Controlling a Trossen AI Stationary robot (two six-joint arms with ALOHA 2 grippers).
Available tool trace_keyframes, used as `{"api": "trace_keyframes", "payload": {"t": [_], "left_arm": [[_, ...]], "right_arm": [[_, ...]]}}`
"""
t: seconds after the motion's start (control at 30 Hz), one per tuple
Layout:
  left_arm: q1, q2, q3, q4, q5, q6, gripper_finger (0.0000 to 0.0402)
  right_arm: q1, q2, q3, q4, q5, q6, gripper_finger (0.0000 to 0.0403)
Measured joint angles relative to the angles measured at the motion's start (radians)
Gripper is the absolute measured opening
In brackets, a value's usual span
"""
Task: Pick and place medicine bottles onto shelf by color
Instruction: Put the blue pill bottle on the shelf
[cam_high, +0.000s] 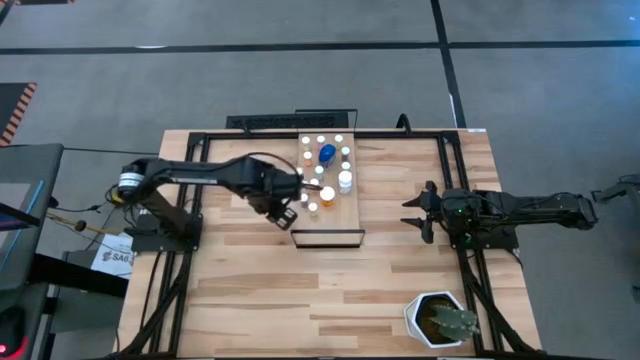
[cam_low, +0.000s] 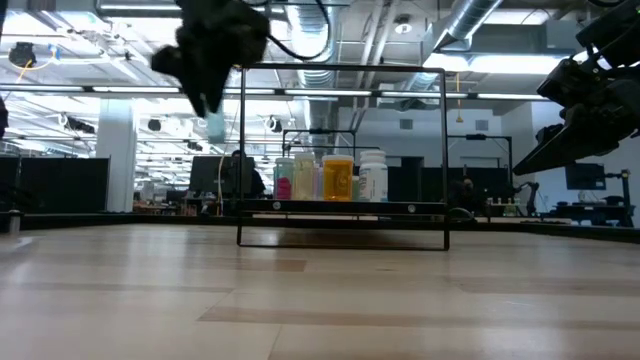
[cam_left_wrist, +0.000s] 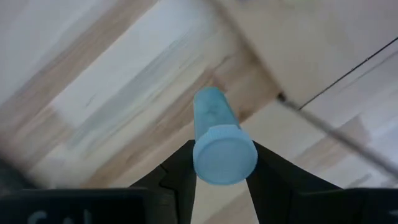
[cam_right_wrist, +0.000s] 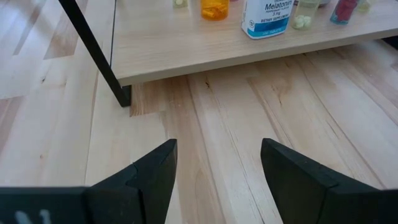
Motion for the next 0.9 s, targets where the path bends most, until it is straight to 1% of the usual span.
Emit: {"api": "trace_keyframes", "payload": {"t": [0.07,0.17,0.33,0.57,0.63,0.9], "left_arm": [[0.027,0.025,0.0,0.053,0.012,0.043,0.0112],[0.074,0.062,0.0,0.113,0.06,0.095,0.0113],[0.125,0.131,0.0,0.191,0.123,0.135,0.0113],[0.123,0.177,-0.002,0.263,0.161,0.139,0.0113],[0.114,0.186,-0.001,0.306,0.168,0.124,0.0113],[0.104,0.238,0.0,0.326,0.217,0.109,0.0113]], "right_arm": [[0.0,0.0,0.0,0.0,0.0,0.0,0.0255],[0.0,0.0,0.0,0.0,0.0,0.0,0.0255],[0.0,0.0,0.0,0.0,0.0,0.0,0.0255],[0.0,0.0,0.0,0.0,0.0,0.0,0.0255],[0.0,0.0,0.0,0.0,0.0,0.0,0.0255],[0.0,0.0,0.0,0.0,0.0,0.0,0.0255]]}}
